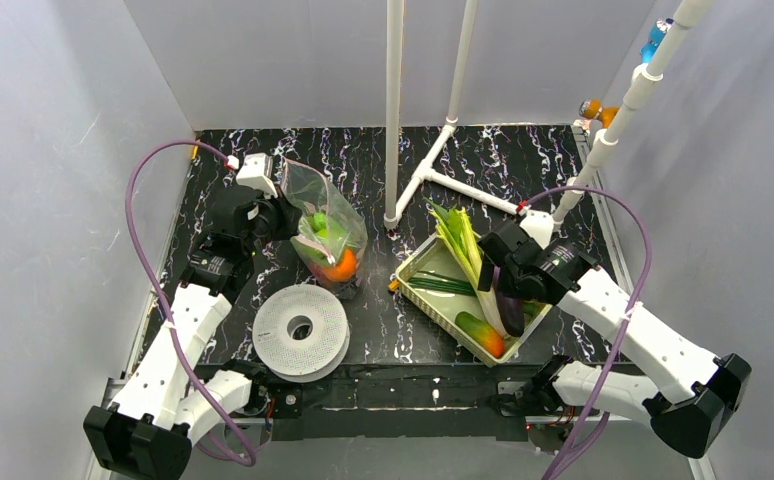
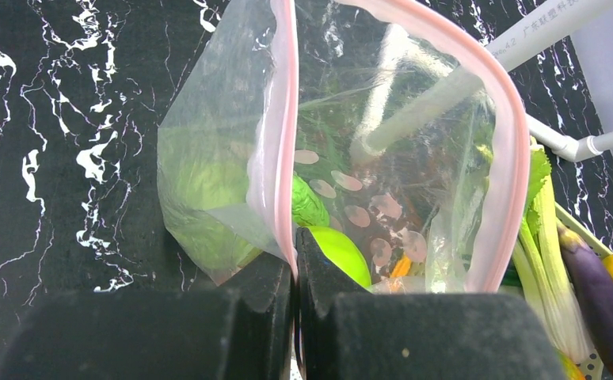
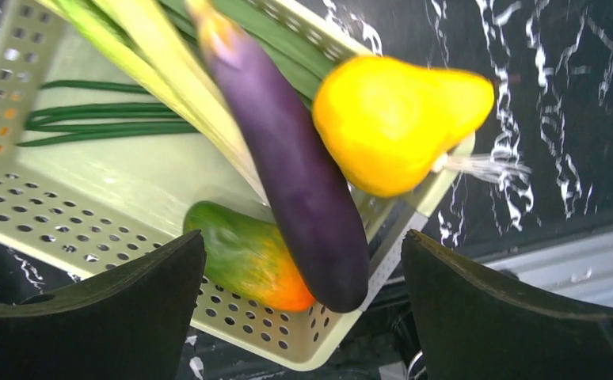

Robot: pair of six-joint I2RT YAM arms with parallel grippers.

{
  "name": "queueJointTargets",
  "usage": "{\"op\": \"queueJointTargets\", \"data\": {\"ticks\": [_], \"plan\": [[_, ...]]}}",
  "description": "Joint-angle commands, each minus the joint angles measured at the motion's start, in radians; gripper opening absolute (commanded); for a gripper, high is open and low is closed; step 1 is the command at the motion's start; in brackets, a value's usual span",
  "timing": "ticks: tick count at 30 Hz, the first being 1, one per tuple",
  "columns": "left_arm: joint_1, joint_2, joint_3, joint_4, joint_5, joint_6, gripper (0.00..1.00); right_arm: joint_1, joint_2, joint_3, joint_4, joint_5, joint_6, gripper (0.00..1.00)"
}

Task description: Place the food in the zip-top bag and seal the zipper

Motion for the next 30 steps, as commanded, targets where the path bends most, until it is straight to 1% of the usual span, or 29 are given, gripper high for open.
{"op": "queueJointTargets", "data": {"ticks": [1,4,9,13,18,23,25,28,30], "plan": [[-0.007,0.005,0.000,0.025,-0.004,0.005,0.00,-0.053,0.010,-0.054,-0.059,-0.058,0.113,0.98],[-0.009,0.005,0.000,0.026,-0.004,0.006,0.00,-0.090,0.050,-0.089,-0.035,-0.103,0.090,0.98],[-0.012,0.004,0.000,0.026,-0.006,0.009,0.00,-0.095,0.083,-0.121,0.013,-0.130,0.060,0.97],[-0.011,0.005,0.000,0.025,-0.006,0.010,0.00,-0.095,0.100,-0.134,0.035,-0.158,0.034,0.91],[-0.011,0.005,0.001,0.024,-0.006,0.011,0.00,-0.096,0.120,-0.155,0.043,-0.178,0.034,0.86],[-0.011,0.003,0.001,0.022,-0.007,0.011,0.00,-0.096,0.102,-0.185,0.052,-0.177,0.051,0.71],[-0.012,0.003,0.000,0.022,-0.009,0.012,0.00,-0.096,0.088,-0.188,0.047,-0.170,0.058,0.61],[-0.012,0.002,0.001,0.022,-0.009,0.012,0.00,-0.094,0.054,-0.174,0.022,-0.158,0.068,0.43],[-0.012,0.000,0.001,0.022,-0.009,0.011,0.00,-0.094,0.024,-0.156,0.001,-0.156,0.068,0.33]]}}
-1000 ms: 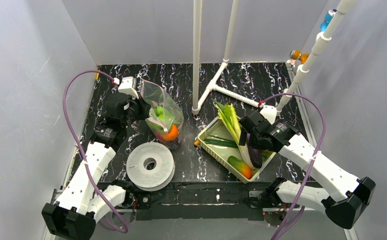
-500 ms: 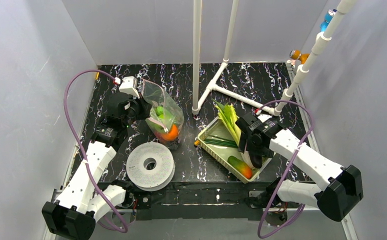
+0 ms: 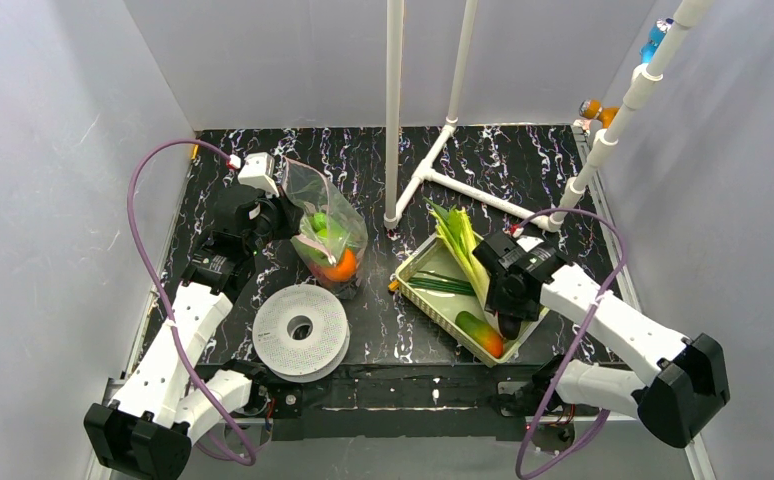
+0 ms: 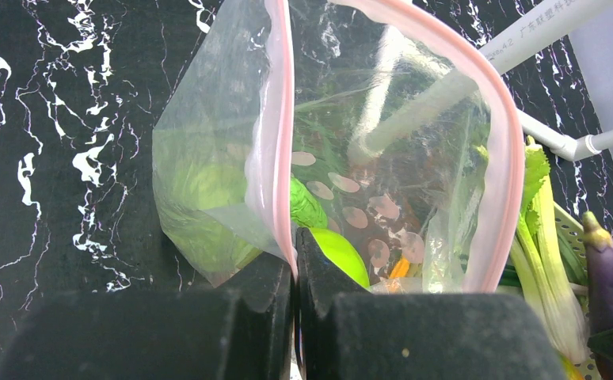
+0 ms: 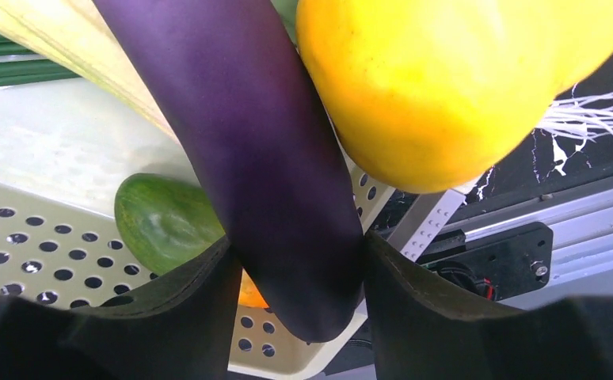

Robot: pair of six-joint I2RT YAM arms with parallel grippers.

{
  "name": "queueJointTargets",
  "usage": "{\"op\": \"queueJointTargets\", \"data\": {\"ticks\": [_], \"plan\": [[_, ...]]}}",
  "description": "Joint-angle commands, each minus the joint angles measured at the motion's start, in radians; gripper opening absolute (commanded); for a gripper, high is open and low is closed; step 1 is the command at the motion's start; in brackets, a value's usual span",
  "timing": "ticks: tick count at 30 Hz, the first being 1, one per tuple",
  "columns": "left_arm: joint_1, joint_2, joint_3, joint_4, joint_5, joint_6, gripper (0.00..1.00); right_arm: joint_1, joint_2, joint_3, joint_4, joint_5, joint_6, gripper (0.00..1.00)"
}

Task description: Place the food in the zip-top bag and seal the zipper

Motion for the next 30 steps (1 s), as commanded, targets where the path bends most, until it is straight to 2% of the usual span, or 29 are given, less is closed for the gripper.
{"op": "queueJointTargets", "data": {"ticks": [1,8,14,20,25,30], "plan": [[-0.005,-0.010,0.001,0.011,-0.009,0.011,0.00,-0.002,-0.082,0.044,-0.049,0.016,0.020,0.29],[-0.005,-0.024,0.004,0.010,-0.005,0.010,0.00,0.028,-0.203,0.103,-0.030,-0.144,0.022,0.03],[-0.005,-0.044,0.003,0.011,-0.007,0.011,0.00,0.157,-0.232,0.271,0.097,-0.191,-0.004,0.01],[-0.005,-0.050,0.003,0.013,-0.006,0.011,0.00,0.290,-0.012,0.555,0.266,-0.296,-0.111,0.01],[-0.006,-0.058,0.003,0.012,-0.011,0.015,0.00,0.306,0.200,0.780,0.389,-0.522,-0.139,0.01],[-0.007,-0.074,-0.002,0.018,-0.007,0.018,0.00,0.318,0.382,1.000,0.422,-0.557,-0.157,0.01]]}}
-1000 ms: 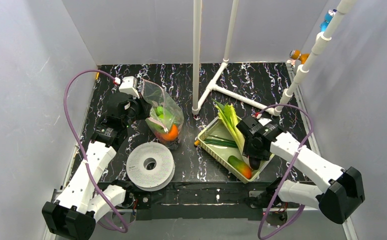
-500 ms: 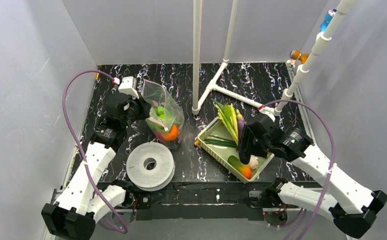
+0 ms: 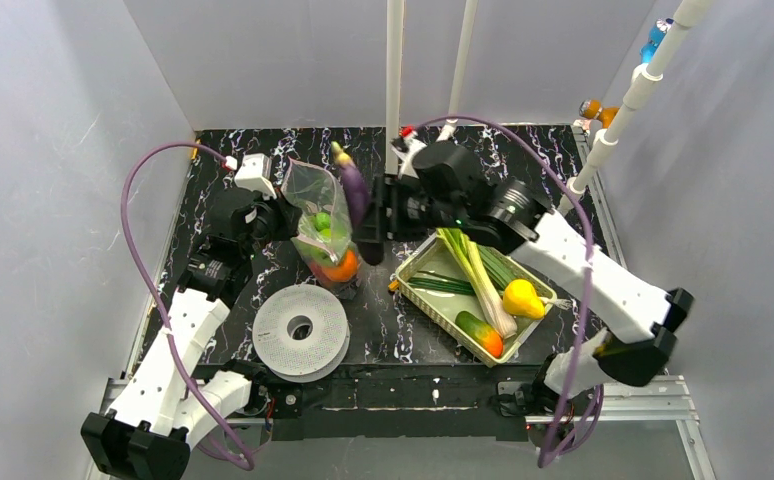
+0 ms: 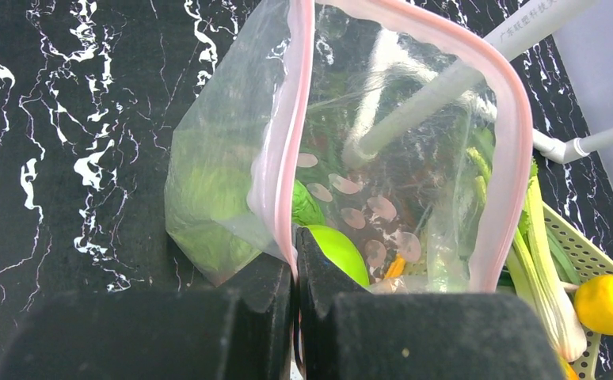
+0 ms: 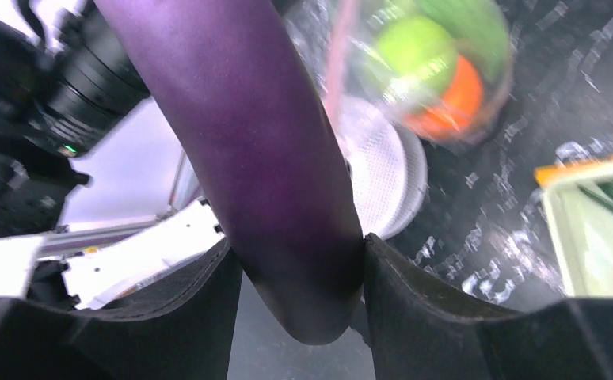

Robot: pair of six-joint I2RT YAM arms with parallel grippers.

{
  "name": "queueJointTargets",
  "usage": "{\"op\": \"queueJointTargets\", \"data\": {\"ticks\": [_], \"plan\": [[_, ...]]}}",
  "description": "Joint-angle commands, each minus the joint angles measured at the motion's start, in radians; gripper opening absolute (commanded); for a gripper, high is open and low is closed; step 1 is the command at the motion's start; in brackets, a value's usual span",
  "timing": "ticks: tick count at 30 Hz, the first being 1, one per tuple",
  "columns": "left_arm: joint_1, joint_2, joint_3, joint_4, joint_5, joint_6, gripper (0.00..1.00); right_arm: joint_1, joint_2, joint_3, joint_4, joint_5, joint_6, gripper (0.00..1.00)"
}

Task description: Place the food in the zip-top bag and seal the zipper

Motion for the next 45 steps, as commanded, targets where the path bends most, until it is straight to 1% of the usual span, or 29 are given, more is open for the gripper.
{"op": "queueJointTargets", "data": {"ticks": [1,4,7,10,14,15,19,23,28,32,36,38,41,45], "plan": [[-0.007,-0.043,-0.001,0.023,-0.010,0.019,0.00,0.011,0.113,0.195,0.112,-0.088,-0.043,0.01],[-0.010,-0.050,-0.003,0.024,-0.015,0.023,0.00,0.012,0.200,0.298,0.141,-0.080,-0.040,0.01],[-0.013,-0.056,-0.005,0.026,-0.018,0.023,0.00,0.016,0.272,0.352,0.192,-0.070,-0.012,0.01],[-0.015,-0.059,-0.004,0.027,-0.015,0.024,0.00,0.020,0.314,0.343,0.238,0.007,0.007,0.01],[-0.019,-0.063,-0.007,0.029,-0.013,0.023,0.00,0.021,0.335,0.289,0.313,0.110,0.016,0.01],[-0.020,-0.063,-0.007,0.031,-0.009,0.022,0.00,0.020,0.341,0.284,0.328,0.121,0.015,0.03],[-0.023,-0.064,-0.007,0.033,-0.004,0.019,0.00,0.021,0.382,0.299,0.344,0.163,-0.019,0.14],[-0.025,-0.069,-0.007,0.033,-0.004,0.020,0.00,0.022,0.436,0.341,0.282,0.232,-0.096,0.24],[-0.026,-0.075,-0.007,0.033,-0.006,0.019,0.00,0.031,0.485,0.384,0.208,0.294,-0.210,0.42],[-0.026,-0.074,-0.007,0.034,-0.005,0.019,0.00,0.036,0.499,0.402,0.147,0.327,-0.268,0.53],[-0.027,-0.070,-0.007,0.034,-0.005,0.019,0.00,0.044,0.495,0.399,0.126,0.362,-0.338,0.70],[-0.026,-0.069,-0.007,0.034,-0.004,0.017,0.00,0.045,0.511,0.425,0.097,0.368,-0.373,0.76],[-0.026,-0.065,-0.008,0.033,-0.004,0.019,0.00,0.046,0.541,0.487,0.023,0.376,-0.407,0.82],[-0.027,-0.063,-0.009,0.034,-0.007,0.019,0.00,0.054,0.537,0.507,-0.012,0.393,-0.446,0.86]]}}
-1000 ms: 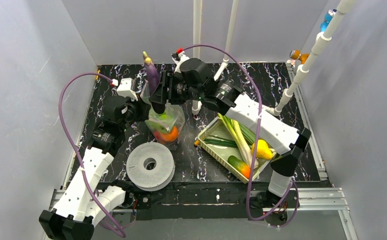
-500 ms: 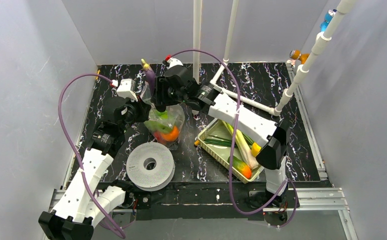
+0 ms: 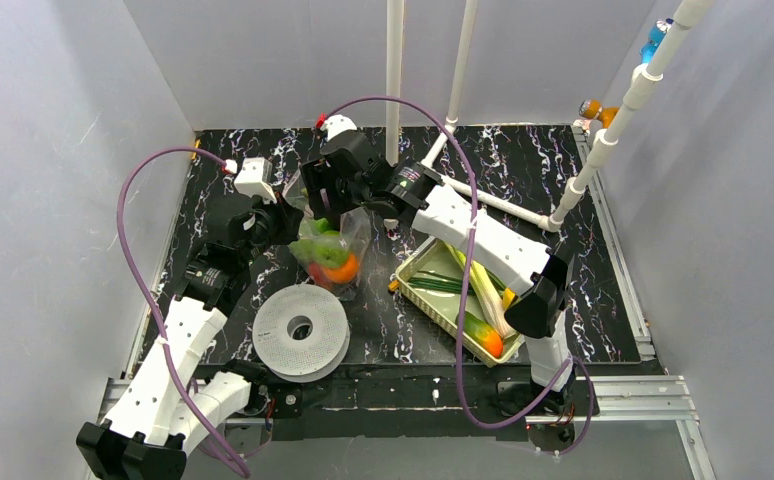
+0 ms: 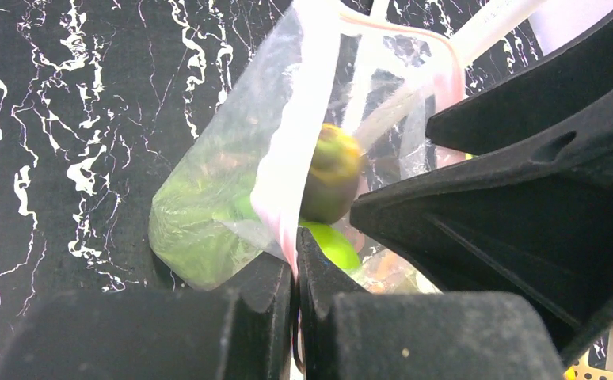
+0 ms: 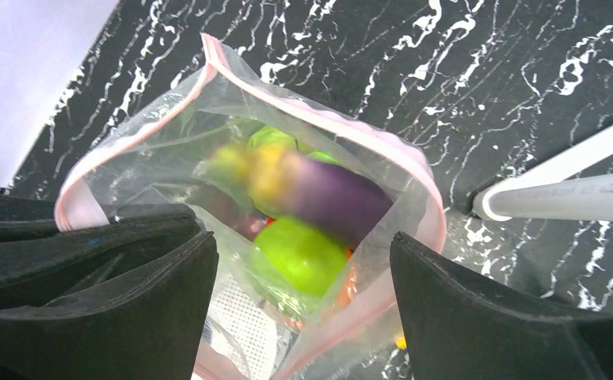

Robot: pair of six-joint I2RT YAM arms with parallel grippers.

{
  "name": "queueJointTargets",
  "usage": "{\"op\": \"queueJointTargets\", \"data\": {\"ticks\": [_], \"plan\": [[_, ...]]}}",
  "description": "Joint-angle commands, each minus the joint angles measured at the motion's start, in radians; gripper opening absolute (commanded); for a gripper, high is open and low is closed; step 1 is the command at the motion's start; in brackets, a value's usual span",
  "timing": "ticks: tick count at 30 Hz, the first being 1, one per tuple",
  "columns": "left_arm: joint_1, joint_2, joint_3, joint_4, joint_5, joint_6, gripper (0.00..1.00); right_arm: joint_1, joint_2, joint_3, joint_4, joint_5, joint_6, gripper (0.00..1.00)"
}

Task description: Place the food in the zip-top bag and seal the zipper

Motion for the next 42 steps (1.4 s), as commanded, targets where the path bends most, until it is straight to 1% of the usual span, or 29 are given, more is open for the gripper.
{"op": "queueJointTargets", "data": {"ticks": [1,4,11,14,20,25,29,33,34,35,38,40,42], "plan": [[-0.002,-0.016,0.004,0.038,-0.005,0.011,0.00,0.011,-0.005,0.053,-0.068,0.046,-0.084,0.86],[-0.002,-0.012,0.003,0.038,-0.004,0.010,0.00,0.012,-0.017,0.050,-0.087,0.049,-0.086,0.86],[-0.003,-0.013,0.003,0.037,-0.004,0.008,0.00,0.014,-0.043,0.051,-0.184,0.079,-0.050,0.73],[-0.003,-0.013,0.003,0.036,-0.006,0.009,0.00,0.022,-0.075,0.052,-0.212,0.101,-0.034,0.71],[-0.002,-0.006,0.004,0.036,-0.004,0.010,0.00,0.025,-0.159,0.024,-0.207,0.123,0.027,0.73],[-0.003,-0.003,0.003,0.039,-0.004,0.009,0.00,0.020,-0.200,-0.043,-0.149,0.136,0.107,0.81],[-0.005,-0.005,0.000,0.041,-0.004,0.009,0.00,0.005,-0.167,-0.059,-0.138,0.122,0.168,0.77],[-0.007,-0.011,-0.001,0.044,-0.004,0.010,0.00,0.004,-0.079,0.005,-0.145,0.110,0.191,0.68],[-0.007,-0.011,-0.001,0.045,0.001,0.007,0.00,0.005,-0.056,0.025,-0.155,0.117,0.200,0.64],[-0.009,-0.012,0.000,0.047,0.028,-0.002,0.00,0.005,-0.033,0.053,-0.180,0.127,0.208,0.58],[-0.025,-0.015,0.003,0.061,0.093,-0.009,0.00,0.005,0.035,0.175,-0.220,0.108,0.197,0.34],[-0.028,-0.008,0.001,0.067,0.102,-0.026,0.00,0.010,0.053,0.244,-0.210,0.082,0.151,0.21],[-0.029,-0.005,0.006,0.053,0.086,-0.030,0.00,0.013,0.036,0.258,-0.172,0.085,0.114,0.10]]}}
